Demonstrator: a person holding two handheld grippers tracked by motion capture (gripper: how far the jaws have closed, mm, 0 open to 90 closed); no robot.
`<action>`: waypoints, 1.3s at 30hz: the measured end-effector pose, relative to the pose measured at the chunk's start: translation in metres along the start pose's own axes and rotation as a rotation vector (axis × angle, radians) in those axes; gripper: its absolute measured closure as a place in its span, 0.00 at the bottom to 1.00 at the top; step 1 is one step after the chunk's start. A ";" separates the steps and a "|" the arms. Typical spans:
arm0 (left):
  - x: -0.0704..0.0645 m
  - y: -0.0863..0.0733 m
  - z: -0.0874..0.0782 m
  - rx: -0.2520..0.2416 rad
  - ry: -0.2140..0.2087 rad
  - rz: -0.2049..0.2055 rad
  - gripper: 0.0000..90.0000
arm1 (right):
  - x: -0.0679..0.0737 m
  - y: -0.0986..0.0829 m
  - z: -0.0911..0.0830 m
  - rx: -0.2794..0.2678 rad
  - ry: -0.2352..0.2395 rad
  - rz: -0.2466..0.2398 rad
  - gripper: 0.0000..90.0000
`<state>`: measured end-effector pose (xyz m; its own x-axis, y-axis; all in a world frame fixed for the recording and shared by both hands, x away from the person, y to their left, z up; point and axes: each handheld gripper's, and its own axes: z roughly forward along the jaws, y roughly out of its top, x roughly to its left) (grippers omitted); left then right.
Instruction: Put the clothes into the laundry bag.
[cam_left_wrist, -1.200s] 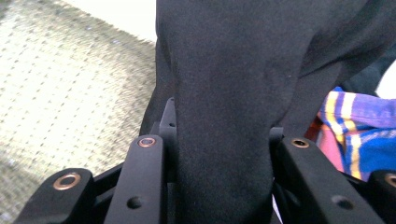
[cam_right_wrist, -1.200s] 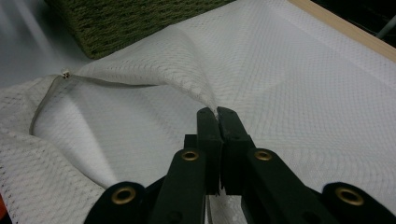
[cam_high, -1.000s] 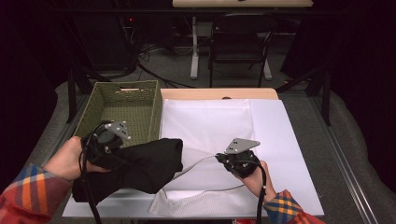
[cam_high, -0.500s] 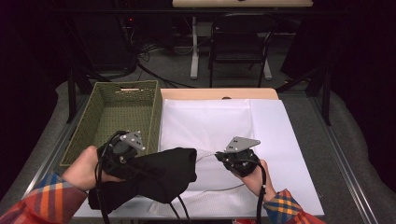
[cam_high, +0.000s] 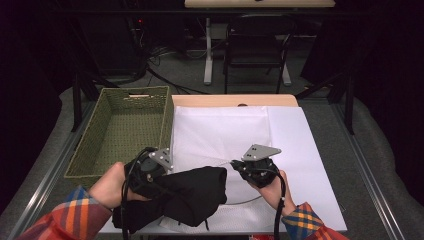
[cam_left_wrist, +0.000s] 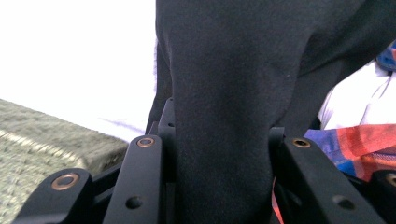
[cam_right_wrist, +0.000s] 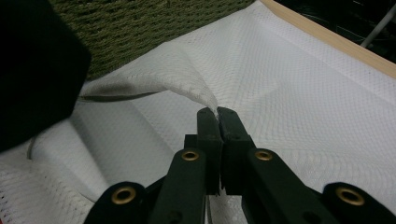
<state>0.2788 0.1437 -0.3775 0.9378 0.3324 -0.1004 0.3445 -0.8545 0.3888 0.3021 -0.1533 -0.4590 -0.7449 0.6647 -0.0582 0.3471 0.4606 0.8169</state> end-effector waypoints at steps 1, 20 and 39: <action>0.000 0.001 0.002 0.004 -0.006 -0.001 0.72 | 0.000 0.000 0.000 0.000 0.000 0.001 0.99; 0.005 0.013 0.052 0.063 -0.039 -0.043 0.71 | 0.003 0.002 -0.002 -0.007 0.007 0.000 0.99; 0.025 0.016 0.095 -0.022 -0.050 -0.288 0.71 | 0.004 0.003 -0.005 -0.017 0.006 0.008 0.99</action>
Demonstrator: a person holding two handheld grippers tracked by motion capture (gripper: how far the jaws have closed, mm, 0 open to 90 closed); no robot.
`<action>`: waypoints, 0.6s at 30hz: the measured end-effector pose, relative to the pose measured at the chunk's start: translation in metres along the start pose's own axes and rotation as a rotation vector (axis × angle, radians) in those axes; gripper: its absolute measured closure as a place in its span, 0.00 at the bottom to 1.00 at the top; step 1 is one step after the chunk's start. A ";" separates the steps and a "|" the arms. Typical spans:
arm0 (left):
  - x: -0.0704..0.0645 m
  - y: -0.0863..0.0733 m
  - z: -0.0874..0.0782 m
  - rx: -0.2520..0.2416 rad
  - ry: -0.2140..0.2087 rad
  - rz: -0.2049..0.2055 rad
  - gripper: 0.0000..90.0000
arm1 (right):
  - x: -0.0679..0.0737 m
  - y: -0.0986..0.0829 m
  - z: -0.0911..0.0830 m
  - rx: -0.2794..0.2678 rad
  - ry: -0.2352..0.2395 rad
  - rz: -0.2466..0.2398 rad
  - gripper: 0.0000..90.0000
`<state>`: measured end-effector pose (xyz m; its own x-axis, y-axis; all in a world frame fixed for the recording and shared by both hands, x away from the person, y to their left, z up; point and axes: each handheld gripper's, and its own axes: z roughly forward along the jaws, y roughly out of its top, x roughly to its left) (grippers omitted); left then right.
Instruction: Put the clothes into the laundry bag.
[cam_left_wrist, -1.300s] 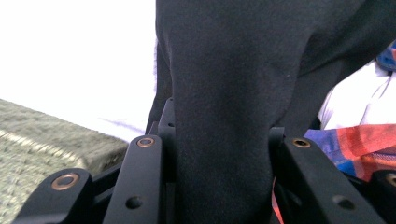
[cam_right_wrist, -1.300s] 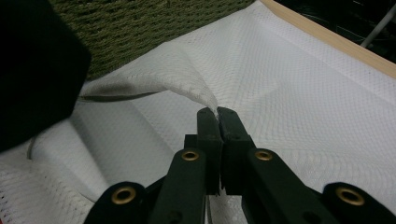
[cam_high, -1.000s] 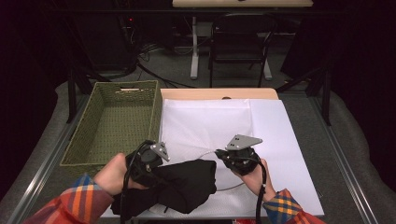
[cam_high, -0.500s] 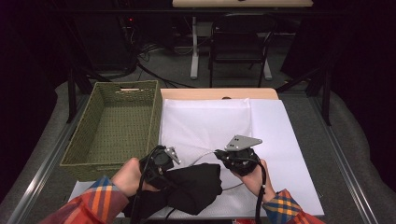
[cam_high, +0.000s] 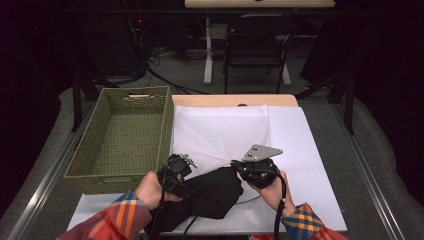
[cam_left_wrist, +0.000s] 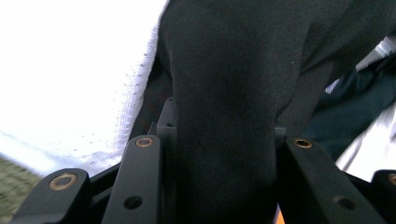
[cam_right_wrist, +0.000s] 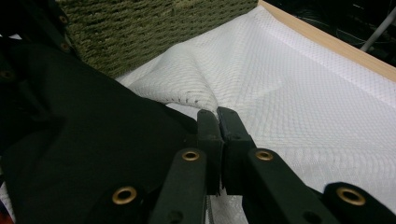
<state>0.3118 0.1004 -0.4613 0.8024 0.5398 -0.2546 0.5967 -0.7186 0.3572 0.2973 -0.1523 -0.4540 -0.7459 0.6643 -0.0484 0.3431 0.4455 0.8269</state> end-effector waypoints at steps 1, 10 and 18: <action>0.000 0.000 0.000 0.000 0.000 0.000 0.71 | 0.000 0.000 0.001 0.001 0.000 -0.003 0.99; -0.005 0.001 0.020 -0.001 0.123 0.054 0.69 | 0.002 -0.004 0.004 0.021 0.007 -0.012 0.99; -0.008 -0.004 0.036 0.009 0.147 0.143 0.55 | 0.004 -0.006 0.007 0.034 0.009 -0.020 0.98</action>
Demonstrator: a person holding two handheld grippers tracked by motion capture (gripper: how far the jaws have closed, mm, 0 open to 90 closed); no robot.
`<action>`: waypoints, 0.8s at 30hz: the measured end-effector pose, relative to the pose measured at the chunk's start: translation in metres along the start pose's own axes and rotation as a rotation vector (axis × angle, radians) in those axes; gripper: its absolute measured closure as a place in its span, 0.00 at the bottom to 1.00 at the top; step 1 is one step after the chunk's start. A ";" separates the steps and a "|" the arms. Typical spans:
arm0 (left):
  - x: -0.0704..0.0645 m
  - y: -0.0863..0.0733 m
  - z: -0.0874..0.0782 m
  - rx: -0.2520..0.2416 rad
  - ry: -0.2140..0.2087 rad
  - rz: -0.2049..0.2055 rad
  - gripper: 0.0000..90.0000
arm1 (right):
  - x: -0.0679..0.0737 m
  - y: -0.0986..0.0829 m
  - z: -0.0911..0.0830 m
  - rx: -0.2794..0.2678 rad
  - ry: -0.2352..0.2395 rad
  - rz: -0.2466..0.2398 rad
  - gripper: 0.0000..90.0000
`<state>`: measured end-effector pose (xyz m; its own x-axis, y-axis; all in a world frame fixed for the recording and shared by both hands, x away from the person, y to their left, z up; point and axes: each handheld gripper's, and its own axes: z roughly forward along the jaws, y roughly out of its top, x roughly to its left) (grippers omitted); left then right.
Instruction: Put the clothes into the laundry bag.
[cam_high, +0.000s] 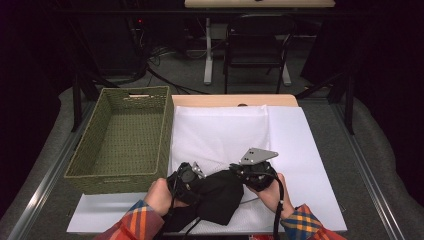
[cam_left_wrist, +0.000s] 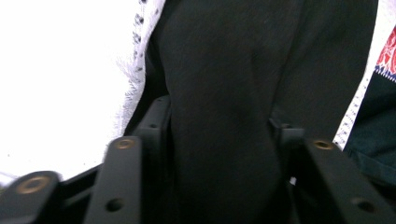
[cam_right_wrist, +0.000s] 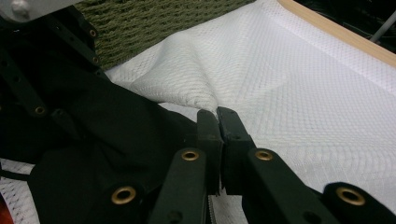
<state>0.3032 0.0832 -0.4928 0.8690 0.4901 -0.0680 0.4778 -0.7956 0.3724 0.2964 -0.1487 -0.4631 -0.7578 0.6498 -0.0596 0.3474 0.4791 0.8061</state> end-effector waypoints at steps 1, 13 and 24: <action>0.000 0.000 0.000 0.010 0.003 0.016 0.50 | 0.000 0.000 0.000 0.003 -0.003 0.003 0.98; 0.004 -0.025 -0.013 -0.026 -0.034 0.081 0.25 | 0.001 0.000 -0.001 0.003 0.000 0.000 0.98; 0.010 -0.037 0.005 -0.057 -0.101 0.069 0.36 | 0.001 -0.001 0.000 0.014 0.001 0.004 0.98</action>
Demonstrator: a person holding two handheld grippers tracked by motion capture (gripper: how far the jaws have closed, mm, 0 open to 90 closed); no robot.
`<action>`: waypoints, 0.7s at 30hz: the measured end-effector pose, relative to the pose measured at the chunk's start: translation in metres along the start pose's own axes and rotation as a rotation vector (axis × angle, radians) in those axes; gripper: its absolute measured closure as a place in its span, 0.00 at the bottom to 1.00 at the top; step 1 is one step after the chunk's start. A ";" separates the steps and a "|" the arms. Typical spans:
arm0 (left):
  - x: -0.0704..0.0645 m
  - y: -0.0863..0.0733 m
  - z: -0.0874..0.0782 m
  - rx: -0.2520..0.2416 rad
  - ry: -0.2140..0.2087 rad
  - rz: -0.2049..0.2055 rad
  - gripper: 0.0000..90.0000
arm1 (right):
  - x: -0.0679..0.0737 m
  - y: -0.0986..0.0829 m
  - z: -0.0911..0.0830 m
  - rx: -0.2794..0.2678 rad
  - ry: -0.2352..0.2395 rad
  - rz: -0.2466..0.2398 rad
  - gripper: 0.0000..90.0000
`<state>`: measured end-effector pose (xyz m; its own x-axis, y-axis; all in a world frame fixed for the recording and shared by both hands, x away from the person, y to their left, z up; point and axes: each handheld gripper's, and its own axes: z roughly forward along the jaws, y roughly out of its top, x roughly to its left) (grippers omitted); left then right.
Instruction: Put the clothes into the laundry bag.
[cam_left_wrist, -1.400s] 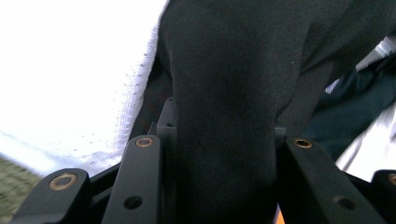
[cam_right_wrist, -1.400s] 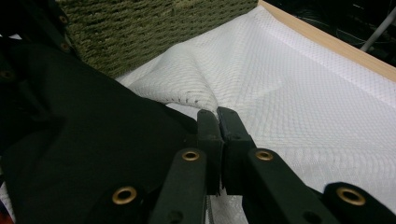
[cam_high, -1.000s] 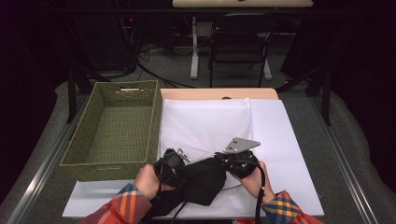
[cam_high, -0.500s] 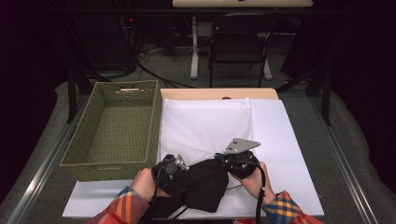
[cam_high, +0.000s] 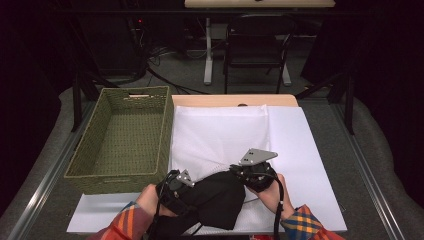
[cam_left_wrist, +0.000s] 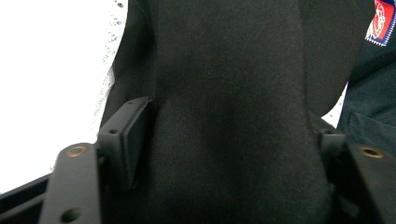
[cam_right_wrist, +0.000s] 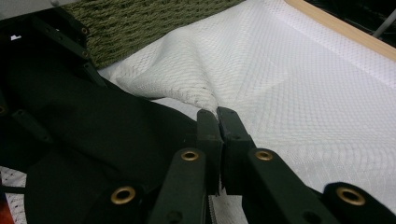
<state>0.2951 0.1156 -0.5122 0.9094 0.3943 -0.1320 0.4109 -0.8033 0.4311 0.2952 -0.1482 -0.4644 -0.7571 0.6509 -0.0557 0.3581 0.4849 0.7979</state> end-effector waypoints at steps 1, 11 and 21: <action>0.000 0.000 0.000 0.000 0.000 0.000 0.40 | 0.000 0.000 0.000 0.001 0.000 -0.002 0.98; -0.004 -0.003 -0.007 -0.076 -0.002 -0.003 0.69 | 0.003 0.002 0.000 0.002 -0.010 -0.016 0.98; -0.011 0.004 -0.030 -0.183 0.013 -0.195 0.70 | -0.001 0.009 -0.008 -0.047 -0.016 0.003 0.98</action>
<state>0.2851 0.1215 -0.4823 0.8130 0.5403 -0.2172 0.5585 -0.6179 0.5534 0.2952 -0.1492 -0.4525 -0.7473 0.6615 -0.0622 0.3340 0.4549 0.8255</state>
